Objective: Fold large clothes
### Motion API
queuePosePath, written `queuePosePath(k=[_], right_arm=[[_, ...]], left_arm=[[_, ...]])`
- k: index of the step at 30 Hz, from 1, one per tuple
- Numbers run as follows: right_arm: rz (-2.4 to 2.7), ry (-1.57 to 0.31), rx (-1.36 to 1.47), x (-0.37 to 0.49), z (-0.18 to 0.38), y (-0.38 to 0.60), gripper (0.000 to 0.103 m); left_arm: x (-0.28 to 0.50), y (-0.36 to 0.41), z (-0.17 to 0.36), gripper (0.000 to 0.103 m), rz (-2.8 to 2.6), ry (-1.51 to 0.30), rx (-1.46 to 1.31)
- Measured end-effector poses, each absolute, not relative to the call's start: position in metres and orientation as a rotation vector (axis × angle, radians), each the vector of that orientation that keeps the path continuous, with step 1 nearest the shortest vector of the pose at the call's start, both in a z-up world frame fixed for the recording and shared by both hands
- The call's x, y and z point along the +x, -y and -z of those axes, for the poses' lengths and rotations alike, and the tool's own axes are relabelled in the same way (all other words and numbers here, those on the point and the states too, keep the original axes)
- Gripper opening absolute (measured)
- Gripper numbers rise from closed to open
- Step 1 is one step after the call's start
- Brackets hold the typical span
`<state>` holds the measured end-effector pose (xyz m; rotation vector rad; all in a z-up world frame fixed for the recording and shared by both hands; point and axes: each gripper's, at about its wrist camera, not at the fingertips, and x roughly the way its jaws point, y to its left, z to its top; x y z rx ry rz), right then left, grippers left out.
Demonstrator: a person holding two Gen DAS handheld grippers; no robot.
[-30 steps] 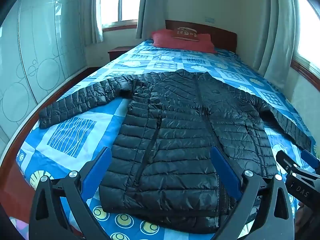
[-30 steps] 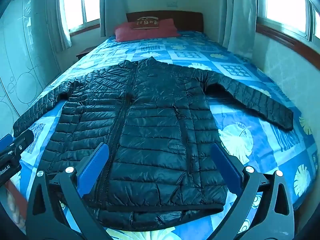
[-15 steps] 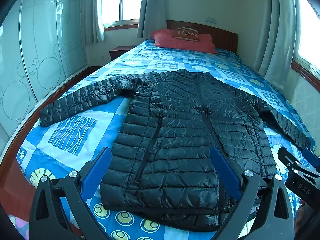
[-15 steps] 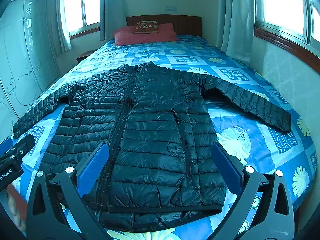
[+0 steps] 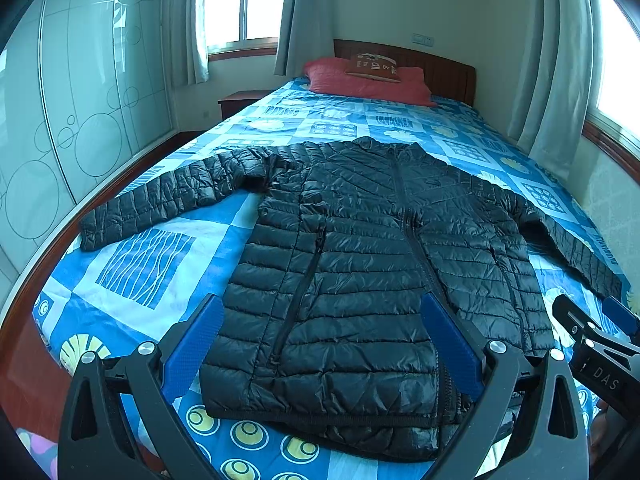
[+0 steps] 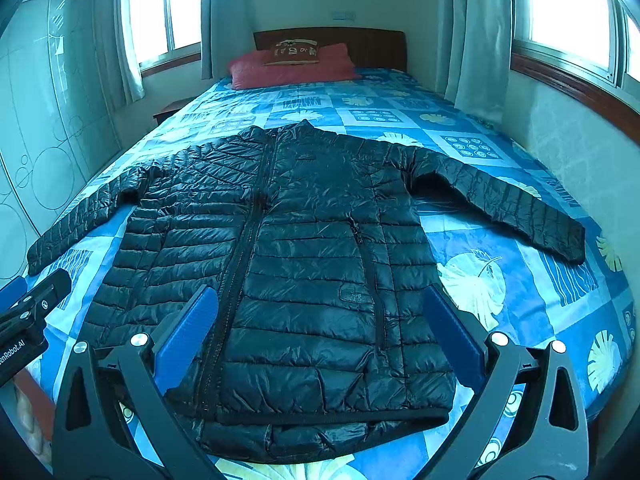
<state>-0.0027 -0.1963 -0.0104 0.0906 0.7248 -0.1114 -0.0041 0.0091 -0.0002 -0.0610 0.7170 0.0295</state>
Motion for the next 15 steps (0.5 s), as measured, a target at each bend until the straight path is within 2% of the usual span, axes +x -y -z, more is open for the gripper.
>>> queuePosePath(k=[15], right_arm=[[0.109, -0.728, 0.095, -0.0013, 0.0115, 0.1952, 0.101]], left_arm=[[-0.0055, -0.0100, 0.0011, 0.098, -0.029, -0.718, -0.060]])
